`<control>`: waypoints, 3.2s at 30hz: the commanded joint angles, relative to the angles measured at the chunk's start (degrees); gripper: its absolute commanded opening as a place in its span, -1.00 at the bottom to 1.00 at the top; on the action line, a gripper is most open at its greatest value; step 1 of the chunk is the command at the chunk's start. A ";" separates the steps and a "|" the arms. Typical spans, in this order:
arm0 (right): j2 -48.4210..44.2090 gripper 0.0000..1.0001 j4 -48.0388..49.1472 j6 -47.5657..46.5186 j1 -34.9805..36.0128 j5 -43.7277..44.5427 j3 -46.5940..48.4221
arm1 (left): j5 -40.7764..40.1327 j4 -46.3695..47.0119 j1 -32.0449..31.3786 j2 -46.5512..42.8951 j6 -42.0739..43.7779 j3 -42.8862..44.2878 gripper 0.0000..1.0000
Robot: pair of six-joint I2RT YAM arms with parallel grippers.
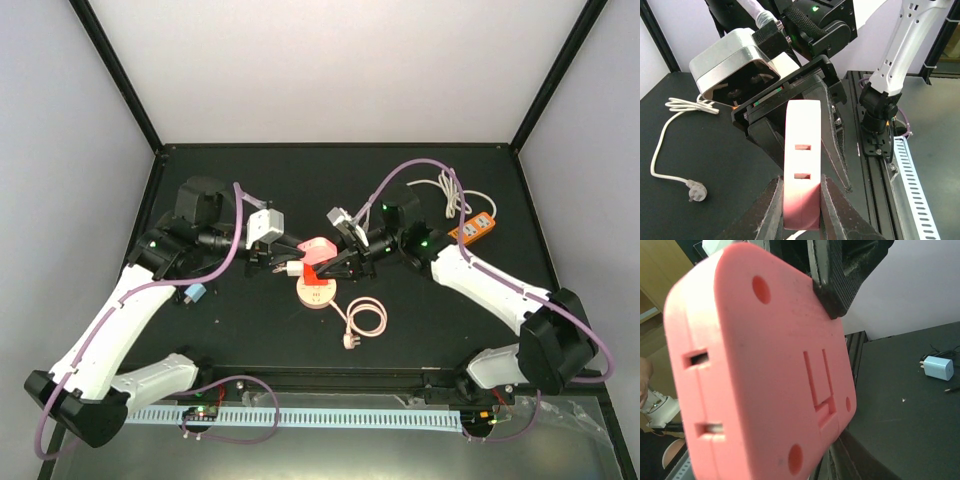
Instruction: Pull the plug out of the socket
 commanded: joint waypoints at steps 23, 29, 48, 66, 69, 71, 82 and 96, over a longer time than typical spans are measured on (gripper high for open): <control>-1.76 0.63 -19.65 -21.01 -2.60 7.85 3.71 | -11.10 -11.88 31.86 9.42 6.50 1.90 -0.97; -1.86 0.75 -22.62 -22.93 -2.71 14.61 4.42 | -17.15 -9.25 41.74 21.28 8.74 3.16 -0.97; -5.13 1.00 -12.21 -15.10 -7.06 24.73 -0.96 | -22.78 -14.05 48.74 58.09 7.73 22.80 -0.96; 2.36 1.00 -16.52 -23.40 -7.95 17.86 -0.93 | -25.37 -15.00 52.57 62.36 7.09 22.71 -0.05; 2.66 1.00 -16.43 -25.17 -7.93 19.39 -1.25 | -23.83 -15.10 52.77 61.11 7.59 22.48 0.11; 3.15 1.00 -17.14 -27.94 -7.94 20.44 -1.22 | -21.69 -15.75 52.75 59.14 8.89 22.30 0.25; 12.26 1.00 -26.38 -45.72 -7.88 28.08 5.58 | -13.14 -17.32 44.85 39.55 23.15 13.15 0.98; 20.03 1.00 -28.11 -48.39 -5.55 30.86 10.83 | -8.37 -9.07 36.69 26.19 16.59 6.01 0.98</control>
